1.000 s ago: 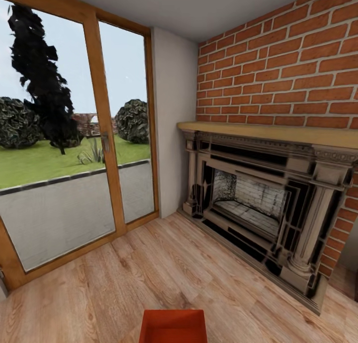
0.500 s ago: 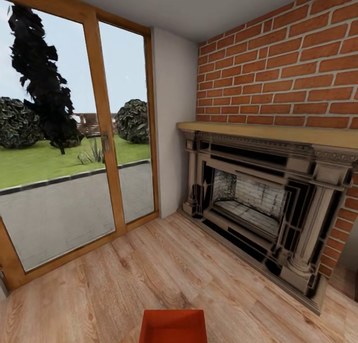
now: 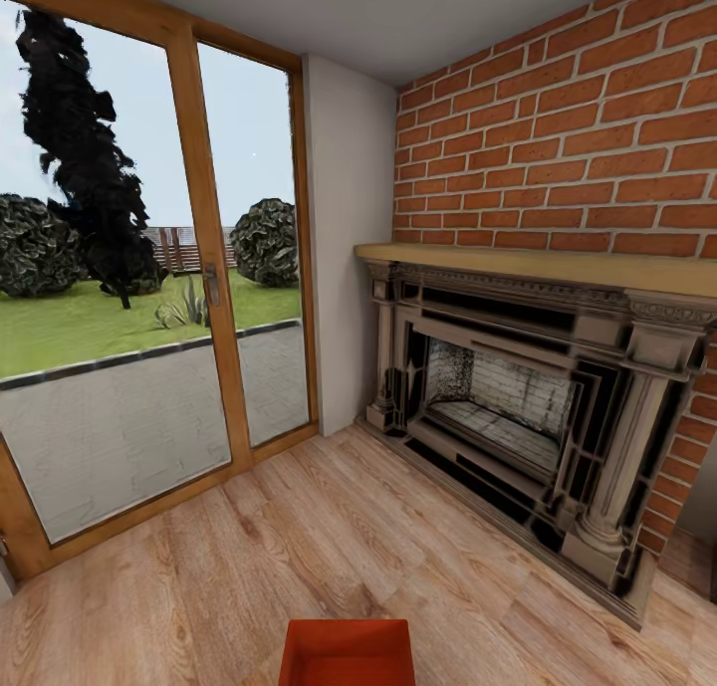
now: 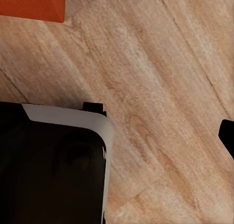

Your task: Move the two storage containers from the living room to the garage. In the garage, place one container on the floor and stack the other container on top of it (either order is fine).

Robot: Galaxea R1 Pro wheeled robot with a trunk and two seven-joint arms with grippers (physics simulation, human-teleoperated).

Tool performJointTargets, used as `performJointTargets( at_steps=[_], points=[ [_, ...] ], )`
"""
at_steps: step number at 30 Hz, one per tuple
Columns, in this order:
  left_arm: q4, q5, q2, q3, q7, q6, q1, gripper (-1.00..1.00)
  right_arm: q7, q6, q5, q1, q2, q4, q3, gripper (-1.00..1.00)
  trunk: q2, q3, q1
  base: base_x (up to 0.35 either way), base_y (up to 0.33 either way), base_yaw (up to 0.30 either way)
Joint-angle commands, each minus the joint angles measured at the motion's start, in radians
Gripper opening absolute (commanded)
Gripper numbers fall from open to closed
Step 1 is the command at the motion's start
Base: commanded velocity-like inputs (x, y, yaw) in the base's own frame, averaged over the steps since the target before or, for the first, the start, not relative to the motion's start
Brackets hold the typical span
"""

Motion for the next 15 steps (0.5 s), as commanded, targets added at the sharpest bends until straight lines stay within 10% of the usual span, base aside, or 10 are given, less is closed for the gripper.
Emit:
performJointTargets(
  at_steps=[1, 15],
  points=[
    [0.0, 0.005, 0.0, -0.004, 0.002, -0.002, -0.001, 1.0, 0.0, -0.004, -0.007, -0.001, 0.001, 0.003, 0.008, 1.0, -0.001, -0.001, 0.0, 0.0, 0.0, 0.0],
    [-0.001, 0.0, 0.0, -0.006, 0.002, -0.004, -0.001, 1.0, 0.001, -0.003, -0.006, -0.002, -0.001, 0.003, 0.01, 1.0, -0.001, -0.015, 0.0, 0.0, 0.0, 0.0]
  ],
)
